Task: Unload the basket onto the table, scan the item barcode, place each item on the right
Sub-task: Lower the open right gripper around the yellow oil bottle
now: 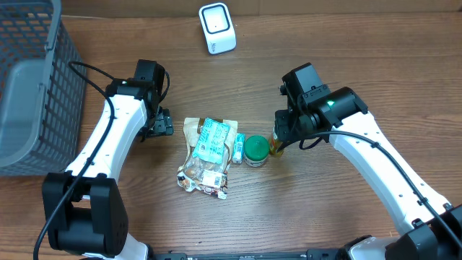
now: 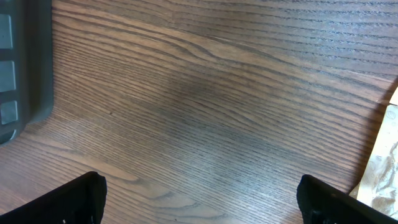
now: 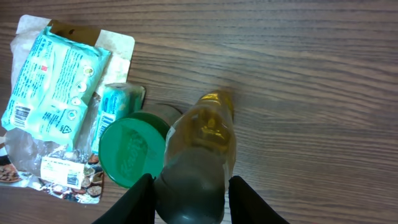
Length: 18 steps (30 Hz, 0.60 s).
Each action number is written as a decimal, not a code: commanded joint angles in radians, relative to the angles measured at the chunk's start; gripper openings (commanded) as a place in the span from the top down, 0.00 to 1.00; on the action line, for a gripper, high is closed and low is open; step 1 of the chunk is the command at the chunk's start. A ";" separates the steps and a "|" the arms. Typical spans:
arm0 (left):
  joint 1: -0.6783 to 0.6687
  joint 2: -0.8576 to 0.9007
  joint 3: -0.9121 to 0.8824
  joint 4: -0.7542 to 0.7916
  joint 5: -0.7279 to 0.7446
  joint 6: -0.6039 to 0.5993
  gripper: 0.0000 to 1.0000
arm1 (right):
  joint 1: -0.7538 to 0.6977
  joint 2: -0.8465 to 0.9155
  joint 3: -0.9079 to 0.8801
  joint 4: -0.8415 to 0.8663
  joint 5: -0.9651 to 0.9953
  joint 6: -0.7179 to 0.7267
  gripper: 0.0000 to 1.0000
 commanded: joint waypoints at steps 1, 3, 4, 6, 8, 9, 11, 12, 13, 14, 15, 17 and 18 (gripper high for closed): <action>0.002 -0.019 0.018 0.002 -0.013 -0.013 0.00 | 0.003 0.000 0.002 0.006 0.032 0.001 0.64; 0.002 -0.019 0.018 0.001 -0.013 -0.013 0.00 | 0.003 0.000 0.002 0.006 0.032 0.001 0.64; 0.002 -0.019 0.018 0.001 -0.013 -0.013 0.00 | 0.003 0.000 0.002 0.006 0.036 0.001 0.64; 0.002 -0.019 0.018 0.002 -0.013 -0.013 0.01 | 0.003 0.000 0.002 0.006 0.060 0.001 0.64; 0.002 -0.019 0.018 0.002 -0.013 -0.014 0.00 | 0.003 0.000 0.002 0.006 0.087 0.001 0.65; 0.002 -0.019 0.018 0.001 -0.013 -0.014 0.01 | 0.003 0.000 0.002 0.006 0.091 0.001 0.65; 0.002 -0.019 0.018 0.002 -0.013 -0.013 0.00 | 0.003 0.000 0.002 0.006 0.091 0.001 0.65; 0.002 -0.019 0.018 0.001 -0.013 -0.014 0.00 | 0.003 0.000 0.002 0.006 0.091 0.001 0.65; 0.002 -0.019 0.018 0.002 -0.013 -0.013 0.01 | 0.003 0.000 0.002 0.006 0.091 0.001 0.64; 0.002 -0.019 0.018 0.001 -0.013 -0.013 0.00 | 0.003 0.000 0.002 0.006 0.091 0.001 0.61; 0.002 -0.019 0.018 0.002 -0.013 -0.014 0.01 | 0.003 0.000 0.002 0.006 0.091 0.001 0.58; 0.002 -0.019 0.018 0.001 -0.013 -0.013 0.00 | 0.003 0.000 0.002 0.007 0.091 0.001 0.53; 0.002 -0.019 0.018 0.002 -0.013 -0.013 0.00 | 0.003 0.000 0.002 0.009 0.091 0.001 0.53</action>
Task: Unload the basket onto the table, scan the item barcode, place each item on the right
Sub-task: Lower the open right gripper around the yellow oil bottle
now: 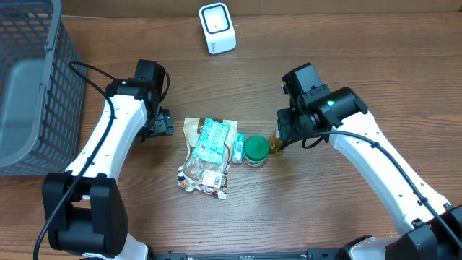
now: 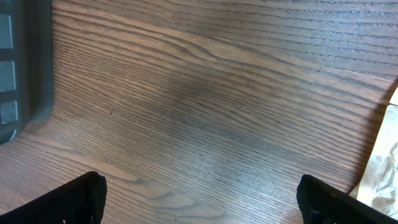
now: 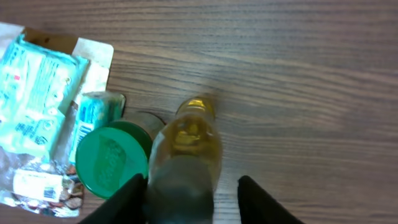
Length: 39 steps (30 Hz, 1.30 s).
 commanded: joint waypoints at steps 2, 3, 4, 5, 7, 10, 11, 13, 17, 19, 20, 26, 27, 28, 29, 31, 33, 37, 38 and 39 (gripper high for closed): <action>0.002 -0.019 0.018 0.001 -0.013 -0.013 0.00 | 0.003 0.000 0.002 0.014 0.017 0.004 0.53; 0.002 -0.019 0.018 0.001 -0.013 -0.013 0.00 | 0.003 0.000 0.002 0.018 0.017 0.008 0.53; 0.002 -0.019 0.018 0.001 -0.013 -0.014 0.01 | 0.003 0.001 0.002 0.020 0.017 0.012 0.53; 0.002 -0.019 0.018 0.001 -0.013 -0.013 0.00 | 0.003 0.002 0.002 0.021 0.017 0.021 0.53; 0.002 -0.019 0.018 0.001 -0.013 -0.013 0.00 | 0.003 0.002 0.002 0.020 0.017 0.027 0.52; 0.002 -0.019 0.018 0.001 -0.013 -0.013 0.00 | 0.003 0.002 0.002 0.020 0.018 0.027 0.52; 0.002 -0.019 0.018 0.001 -0.013 -0.013 0.00 | 0.003 0.002 0.002 0.021 0.018 0.027 0.52; 0.002 -0.019 0.018 0.001 -0.013 -0.014 0.01 | 0.003 0.002 0.002 0.020 0.017 0.030 0.52; 0.002 -0.019 0.018 0.001 -0.013 -0.013 0.00 | 0.003 0.002 0.002 0.019 -0.037 0.030 0.52; 0.002 -0.019 0.018 0.001 -0.013 -0.014 0.00 | 0.003 0.002 0.002 0.019 -0.046 0.030 0.53; 0.002 -0.019 0.018 0.001 -0.013 -0.013 0.00 | 0.003 0.002 0.002 0.018 -0.045 0.030 0.53; 0.002 -0.019 0.018 0.001 -0.013 -0.013 0.01 | 0.003 0.002 0.001 0.017 -0.043 0.063 0.49; 0.002 -0.019 0.018 0.001 -0.013 -0.013 0.00 | 0.003 0.002 -0.002 0.018 -0.043 0.076 0.48; 0.002 -0.019 0.018 0.001 -0.013 -0.013 0.00 | 0.003 0.002 -0.006 0.021 -0.043 0.084 0.47; 0.002 -0.019 0.018 0.001 -0.013 -0.013 0.01 | 0.003 0.002 -0.013 0.026 -0.043 0.085 0.47; 0.002 -0.019 0.018 0.001 -0.013 -0.013 0.00 | 0.003 0.002 -0.035 0.044 -0.043 0.085 0.46; 0.002 -0.019 0.018 0.001 -0.013 -0.014 0.00 | 0.003 0.002 -0.061 0.066 -0.043 0.085 0.46; 0.002 -0.019 0.018 0.001 -0.013 -0.013 0.01 | 0.003 0.002 -0.092 0.092 -0.042 0.085 0.48; 0.002 -0.019 0.018 0.001 -0.013 -0.013 0.00 | 0.003 0.002 -0.092 0.093 -0.039 0.085 0.51; 0.002 -0.019 0.018 0.001 -0.013 -0.013 0.00 | 0.003 0.002 -0.092 0.096 -0.037 0.085 0.52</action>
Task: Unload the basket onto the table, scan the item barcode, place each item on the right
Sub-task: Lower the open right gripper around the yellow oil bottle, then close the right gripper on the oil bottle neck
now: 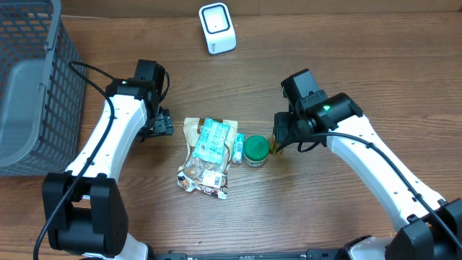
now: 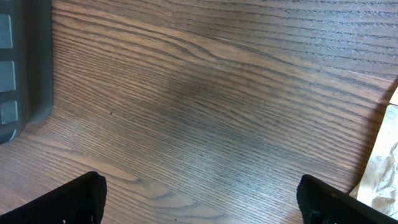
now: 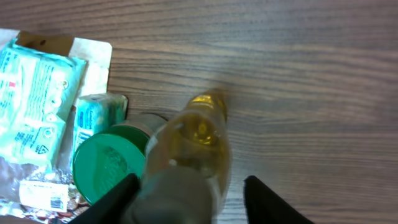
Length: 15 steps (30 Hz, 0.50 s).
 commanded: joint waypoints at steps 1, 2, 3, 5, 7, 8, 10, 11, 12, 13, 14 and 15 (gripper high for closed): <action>0.002 -0.019 0.018 0.001 -0.013 -0.013 0.00 | 0.003 0.000 -0.005 0.013 0.005 0.007 0.52; 0.002 -0.019 0.018 0.001 -0.013 -0.014 0.00 | 0.003 0.000 -0.005 0.014 0.005 0.007 0.53; 0.002 -0.019 0.018 0.001 -0.013 -0.014 0.00 | 0.003 0.000 -0.005 0.014 0.005 0.007 0.53; 0.002 -0.019 0.018 0.001 -0.013 -0.014 0.00 | 0.003 0.000 -0.005 0.014 0.005 0.007 0.56; 0.002 -0.019 0.018 0.001 -0.013 -0.013 0.01 | 0.003 0.000 -0.005 0.014 0.005 0.007 0.58; 0.002 -0.019 0.018 0.001 -0.013 -0.013 0.00 | 0.003 0.000 -0.005 0.015 0.005 0.007 0.59; 0.002 -0.019 0.018 0.001 -0.013 -0.014 0.00 | 0.003 0.000 -0.005 0.024 0.005 0.007 0.66; 0.002 -0.019 0.018 0.001 -0.013 -0.014 0.00 | 0.003 0.000 -0.005 0.030 0.005 0.007 0.67; 0.002 -0.019 0.018 0.001 -0.013 -0.013 0.00 | 0.003 0.000 -0.005 0.034 0.005 0.006 0.70; 0.002 -0.019 0.018 0.001 -0.013 -0.014 0.01 | 0.003 0.000 -0.005 0.037 0.005 0.002 0.71; 0.002 -0.019 0.018 0.001 -0.013 -0.013 0.00 | 0.003 0.000 -0.002 0.036 0.008 0.003 0.71; 0.002 -0.019 0.018 0.001 -0.013 -0.013 0.01 | 0.002 0.000 0.001 0.035 0.014 0.002 0.71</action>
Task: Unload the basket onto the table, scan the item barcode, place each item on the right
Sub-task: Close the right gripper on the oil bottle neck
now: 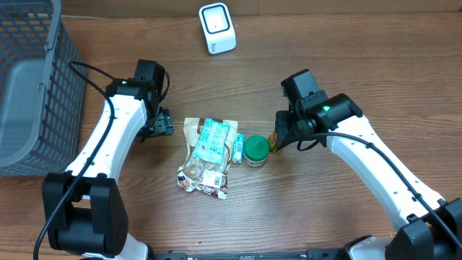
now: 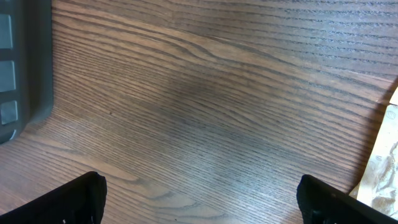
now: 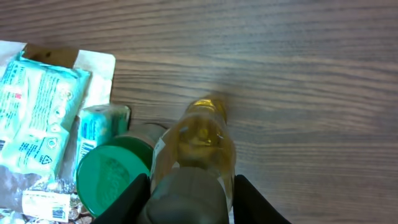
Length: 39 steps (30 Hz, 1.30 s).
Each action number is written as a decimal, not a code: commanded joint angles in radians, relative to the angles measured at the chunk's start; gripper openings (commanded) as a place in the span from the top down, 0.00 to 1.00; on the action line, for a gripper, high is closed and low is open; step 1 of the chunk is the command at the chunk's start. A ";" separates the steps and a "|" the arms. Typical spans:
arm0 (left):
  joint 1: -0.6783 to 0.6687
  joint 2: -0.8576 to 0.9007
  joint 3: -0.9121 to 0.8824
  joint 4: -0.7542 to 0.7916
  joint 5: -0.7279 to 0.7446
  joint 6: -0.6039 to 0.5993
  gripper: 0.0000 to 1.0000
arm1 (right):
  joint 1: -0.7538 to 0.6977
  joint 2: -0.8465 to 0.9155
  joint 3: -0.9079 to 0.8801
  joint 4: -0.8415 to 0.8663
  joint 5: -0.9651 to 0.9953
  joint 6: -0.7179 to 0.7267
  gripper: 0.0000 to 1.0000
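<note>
A small bottle (image 3: pixel 199 146) of yellow liquid with a dark cap stands on the table, just right of a green-lidded jar (image 3: pixel 106 173). My right gripper (image 3: pixel 191 199) is over it, a finger pressed against each side of the bottle below the cap. In the overhead view the bottle (image 1: pixel 275 144) peeks out under that gripper (image 1: pixel 281 137). The white barcode scanner (image 1: pixel 217 27) sits at the far edge of the table. My left gripper (image 2: pixel 199 199) hangs open over bare wood, left of the items.
A teal packet (image 1: pixel 211 139) lies on a clear snack bag (image 1: pixel 204 172), with a small teal tube (image 1: pixel 237 146) beside the jar. A grey mesh basket (image 1: pixel 29 87) fills the left side, its edge showing in the left wrist view (image 2: pixel 25 62).
The right gripper's fingers stood a little apart from the bottle's sides and now press against it. The bottle stays on the table. The left arm has not moved.
The right gripper's fingers were close around the bottle at first, then stood wider at the two later moments while the wrist shifted slightly over it. Now they are closed in on the bottle again. Left arm and the other items stayed put.
</note>
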 commanded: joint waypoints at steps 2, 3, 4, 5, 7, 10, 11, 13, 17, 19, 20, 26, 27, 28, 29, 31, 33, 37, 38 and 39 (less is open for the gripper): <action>0.002 -0.019 0.018 0.001 -0.013 -0.014 0.00 | 0.002 -0.003 0.014 -0.010 0.049 -0.004 0.72; 0.002 -0.019 0.018 0.001 -0.013 -0.014 0.00 | 0.002 -0.003 0.021 -0.017 0.071 -0.004 0.73; 0.002 -0.019 0.018 0.001 -0.013 -0.013 0.01 | 0.002 -0.003 0.028 -0.027 0.095 -0.004 0.73; 0.002 -0.019 0.018 0.001 -0.013 -0.014 0.00 | 0.002 -0.003 0.033 -0.035 0.124 -0.008 0.73; 0.002 -0.019 0.018 0.001 -0.013 -0.013 0.00 | 0.002 -0.003 0.038 -0.048 0.177 -0.008 0.73; 0.002 -0.019 0.018 0.001 -0.013 -0.014 0.00 | 0.002 -0.003 0.038 -0.066 0.243 -0.019 0.73; 0.002 -0.019 0.018 0.001 -0.013 -0.013 0.00 | 0.002 -0.003 0.038 -0.069 0.246 -0.029 0.74; 0.002 -0.019 0.018 0.001 -0.013 -0.014 0.01 | 0.002 -0.003 0.038 -0.069 0.246 -0.029 0.74; 0.002 -0.019 0.018 0.001 -0.013 -0.013 0.00 | 0.002 -0.003 0.038 -0.069 0.245 -0.029 0.74; 0.002 -0.019 0.018 0.001 -0.013 -0.013 0.00 | 0.002 -0.003 0.038 -0.069 0.242 -0.029 0.73; 0.002 -0.019 0.018 0.001 -0.013 -0.014 0.00 | 0.002 -0.003 0.038 -0.069 0.242 -0.029 0.73; 0.002 -0.019 0.018 0.001 -0.013 -0.013 0.00 | 0.002 -0.003 0.038 -0.069 0.242 -0.029 0.72; 0.002 -0.019 0.018 0.001 -0.013 -0.013 0.00 | 0.002 -0.003 0.038 -0.069 0.242 -0.029 0.72; 0.002 -0.019 0.018 0.001 -0.013 -0.013 0.00 | 0.002 -0.003 0.038 -0.069 0.242 -0.030 0.72; 0.002 -0.019 0.018 0.001 -0.013 -0.014 0.00 | 0.002 -0.003 0.038 -0.069 0.242 -0.030 0.72; 0.002 -0.019 0.018 0.001 -0.013 -0.013 0.01 | 0.002 -0.003 0.038 -0.069 0.217 -0.049 0.72; 0.002 -0.019 0.018 0.001 -0.013 -0.013 0.00 | 0.002 -0.003 0.038 -0.069 0.162 -0.101 0.72; 0.002 -0.019 0.018 0.001 -0.013 -0.013 0.00 | 0.002 -0.003 0.038 -0.068 0.119 -0.140 0.72; 0.002 -0.019 0.018 0.001 -0.013 -0.014 0.00 | 0.002 -0.003 0.038 -0.068 0.119 -0.141 0.72; 0.002 -0.019 0.018 0.001 -0.013 -0.013 0.00 | 0.002 -0.003 0.038 -0.068 0.118 -0.156 0.72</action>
